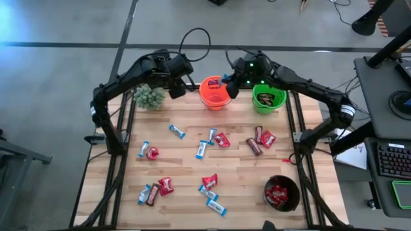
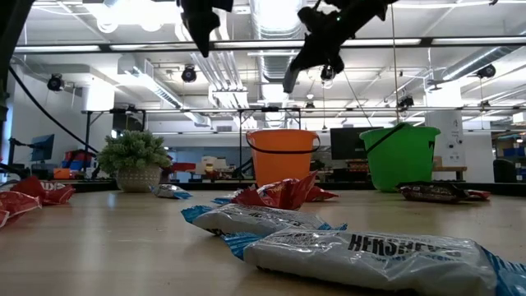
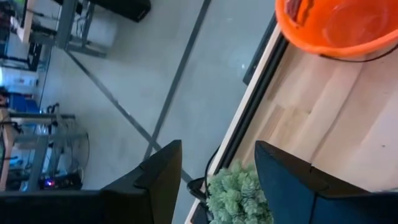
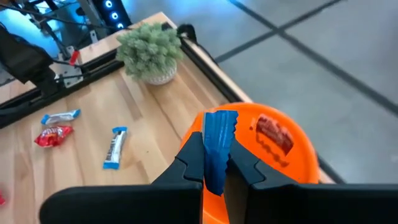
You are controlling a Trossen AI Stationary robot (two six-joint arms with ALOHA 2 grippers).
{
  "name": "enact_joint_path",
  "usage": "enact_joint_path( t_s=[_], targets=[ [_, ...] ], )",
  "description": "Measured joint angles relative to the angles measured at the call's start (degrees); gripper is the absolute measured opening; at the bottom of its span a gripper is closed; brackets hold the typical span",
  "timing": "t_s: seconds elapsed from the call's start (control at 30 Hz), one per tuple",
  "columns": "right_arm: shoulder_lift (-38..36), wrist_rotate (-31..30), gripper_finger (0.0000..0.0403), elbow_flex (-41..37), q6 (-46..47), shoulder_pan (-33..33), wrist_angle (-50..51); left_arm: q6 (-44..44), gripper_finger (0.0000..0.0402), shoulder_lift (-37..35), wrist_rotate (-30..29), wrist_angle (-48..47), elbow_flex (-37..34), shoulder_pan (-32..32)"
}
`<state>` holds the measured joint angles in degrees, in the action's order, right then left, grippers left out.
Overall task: Organize candy in baskets
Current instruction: Put the white chocolate into the orange bucket
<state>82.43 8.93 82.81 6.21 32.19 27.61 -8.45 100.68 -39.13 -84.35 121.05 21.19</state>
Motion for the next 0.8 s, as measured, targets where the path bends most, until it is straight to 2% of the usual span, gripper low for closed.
enact_joint_path(
  t_s=[0.4, 0.8],
  targets=[
    [5.8, 0.0, 0.0017, 0.0, 0.6, 0.2, 0.0, -0.6, 0.0184, 0.0, 0.1, -0.2, 0.0, 3.0],
    [6.4, 0.0, 0.0111, 0.0, 0.6, 0.2, -2.4, -2.1, 0.0184, 0.2, 0.2, 0.6, 0.0, 3.0]
  ],
)
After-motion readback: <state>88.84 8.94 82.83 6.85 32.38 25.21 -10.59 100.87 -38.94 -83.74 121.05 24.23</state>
